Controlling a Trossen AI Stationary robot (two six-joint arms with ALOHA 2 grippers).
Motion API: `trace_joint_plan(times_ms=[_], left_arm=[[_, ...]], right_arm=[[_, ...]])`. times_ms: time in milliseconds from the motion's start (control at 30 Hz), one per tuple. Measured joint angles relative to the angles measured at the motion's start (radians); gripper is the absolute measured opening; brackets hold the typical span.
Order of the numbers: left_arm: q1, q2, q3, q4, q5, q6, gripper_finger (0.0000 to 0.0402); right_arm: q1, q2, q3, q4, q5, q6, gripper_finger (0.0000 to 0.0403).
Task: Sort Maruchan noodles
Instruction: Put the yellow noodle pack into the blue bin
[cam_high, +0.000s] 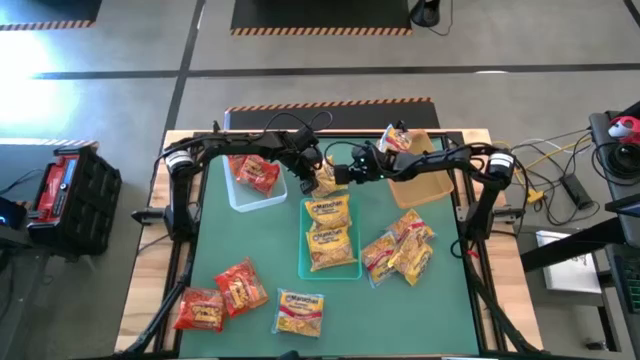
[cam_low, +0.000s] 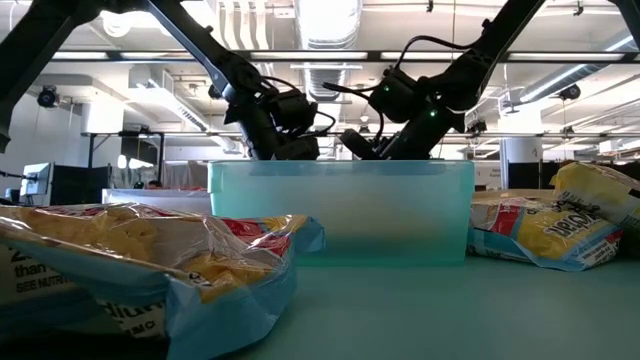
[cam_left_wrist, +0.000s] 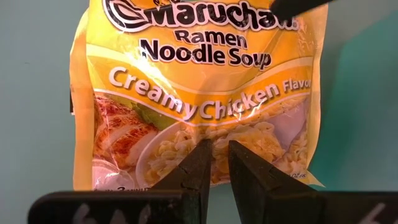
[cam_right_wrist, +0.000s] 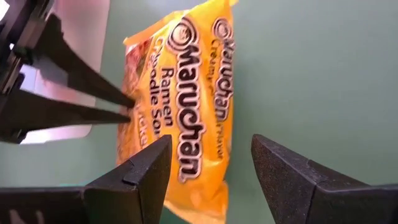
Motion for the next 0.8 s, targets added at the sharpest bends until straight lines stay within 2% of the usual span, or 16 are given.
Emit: trace_joint_plan(times_ms=[700, 800], left_arm=[[-0.041, -0.096, -0.007, 0.009, -0.010, -0.034, 0.0040], [-0.055, -0.096, -0.018, 0.017, -0.043, -0.032, 0.0040]], right_arm=[[0.007, -0.003, 0.000, 0.000, -0.002, -0.030, 0.0210], [0.006, -0.003, 0.000, 0.000, 0.004, -0.038, 0.0210]])
